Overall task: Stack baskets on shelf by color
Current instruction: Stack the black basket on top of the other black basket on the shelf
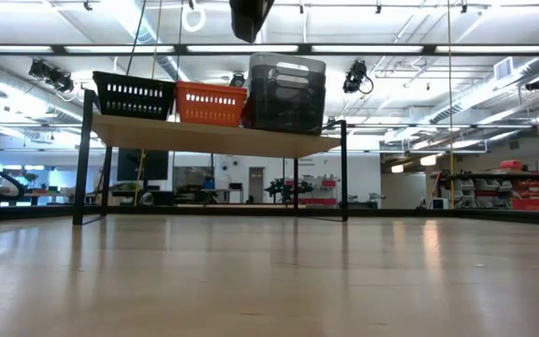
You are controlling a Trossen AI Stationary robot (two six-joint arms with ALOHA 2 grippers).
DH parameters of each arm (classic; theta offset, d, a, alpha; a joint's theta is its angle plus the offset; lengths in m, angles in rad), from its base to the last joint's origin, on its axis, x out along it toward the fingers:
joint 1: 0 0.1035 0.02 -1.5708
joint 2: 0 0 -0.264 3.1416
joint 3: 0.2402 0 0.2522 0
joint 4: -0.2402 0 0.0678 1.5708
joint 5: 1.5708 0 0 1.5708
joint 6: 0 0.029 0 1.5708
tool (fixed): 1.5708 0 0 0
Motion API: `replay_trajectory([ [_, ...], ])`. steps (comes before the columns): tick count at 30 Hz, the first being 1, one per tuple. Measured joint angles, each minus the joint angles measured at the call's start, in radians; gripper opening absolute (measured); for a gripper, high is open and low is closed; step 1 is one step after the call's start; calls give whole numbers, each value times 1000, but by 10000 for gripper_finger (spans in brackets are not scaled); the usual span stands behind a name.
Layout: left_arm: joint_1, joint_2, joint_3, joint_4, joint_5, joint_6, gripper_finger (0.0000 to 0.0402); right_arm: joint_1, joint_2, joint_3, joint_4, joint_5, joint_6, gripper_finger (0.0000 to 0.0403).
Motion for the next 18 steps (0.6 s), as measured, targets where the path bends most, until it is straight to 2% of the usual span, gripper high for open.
replay_trajectory([
  [8,1,0,0,0,0,-6,33,-7,0,-85,129,13,66,196],
  [18,1,0,0,0,0,-8,24,-38,0,-160,152,43,98,192],
])
